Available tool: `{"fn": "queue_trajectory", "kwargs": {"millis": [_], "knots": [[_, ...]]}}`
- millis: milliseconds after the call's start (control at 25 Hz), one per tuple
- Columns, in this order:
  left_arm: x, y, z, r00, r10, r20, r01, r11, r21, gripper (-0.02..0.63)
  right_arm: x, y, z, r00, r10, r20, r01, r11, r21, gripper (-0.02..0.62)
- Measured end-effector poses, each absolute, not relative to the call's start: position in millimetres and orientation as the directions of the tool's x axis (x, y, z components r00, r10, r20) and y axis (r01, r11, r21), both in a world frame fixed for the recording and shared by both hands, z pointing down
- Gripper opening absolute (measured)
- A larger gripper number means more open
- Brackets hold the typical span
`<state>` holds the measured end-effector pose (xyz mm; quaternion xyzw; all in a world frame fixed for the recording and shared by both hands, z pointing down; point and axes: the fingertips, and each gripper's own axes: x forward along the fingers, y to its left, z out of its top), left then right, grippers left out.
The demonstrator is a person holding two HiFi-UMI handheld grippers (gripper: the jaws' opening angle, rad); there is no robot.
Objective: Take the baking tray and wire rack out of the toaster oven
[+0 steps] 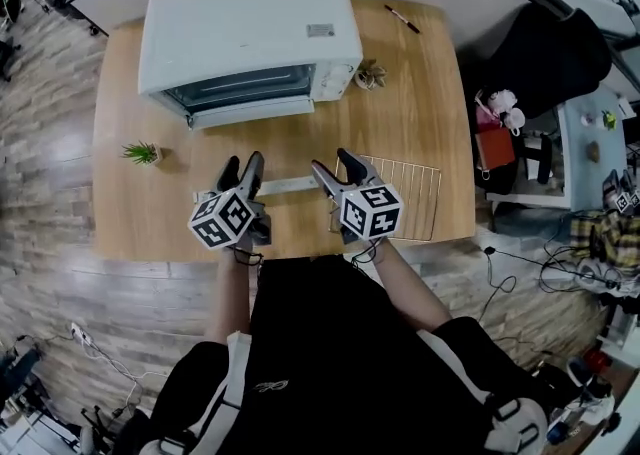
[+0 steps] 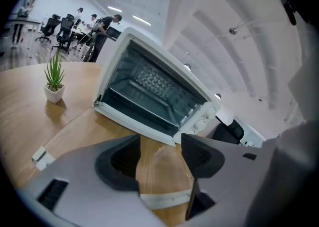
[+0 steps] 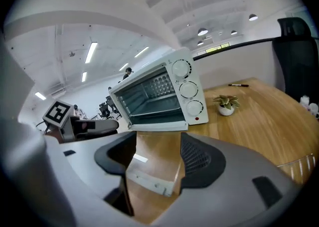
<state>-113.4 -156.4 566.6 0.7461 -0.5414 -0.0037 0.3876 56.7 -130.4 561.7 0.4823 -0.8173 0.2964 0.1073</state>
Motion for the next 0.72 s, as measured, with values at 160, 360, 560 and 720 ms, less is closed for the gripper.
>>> {"fn": "queue_trajectory", "kwargs": {"millis": [160, 360, 560, 720], "knots": [[-149, -190, 567, 0.387, -0.843, 0.373, -0.769, -0.072, 0.635, 0.241, 24, -163, 564, -0.537, -0.722, 0.436, -0.819, 0.323, -0.474, 0.285], [-169, -225, 574, 0.4, -0.848, 0.349, -0.712, -0.048, 0.7, 0.241, 0, -206, 571, -0.529, -0.735, 0.424, -0.785, 0.235, -0.573, 0.279], [-184, -259, 590, 0.412, -0.839, 0.354, -0.664, -0.011, 0.748, 0.241, -10, -246, 585, -0.502, -0.768, 0.397, -0.675, 0.062, -0.735, 0.272], [-202, -282, 609, 0.38, -0.843, 0.381, -0.668, 0.035, 0.744, 0.241, -11, -273, 597, -0.457, -0.798, 0.394, -0.624, -0.028, -0.781, 0.264]]}}
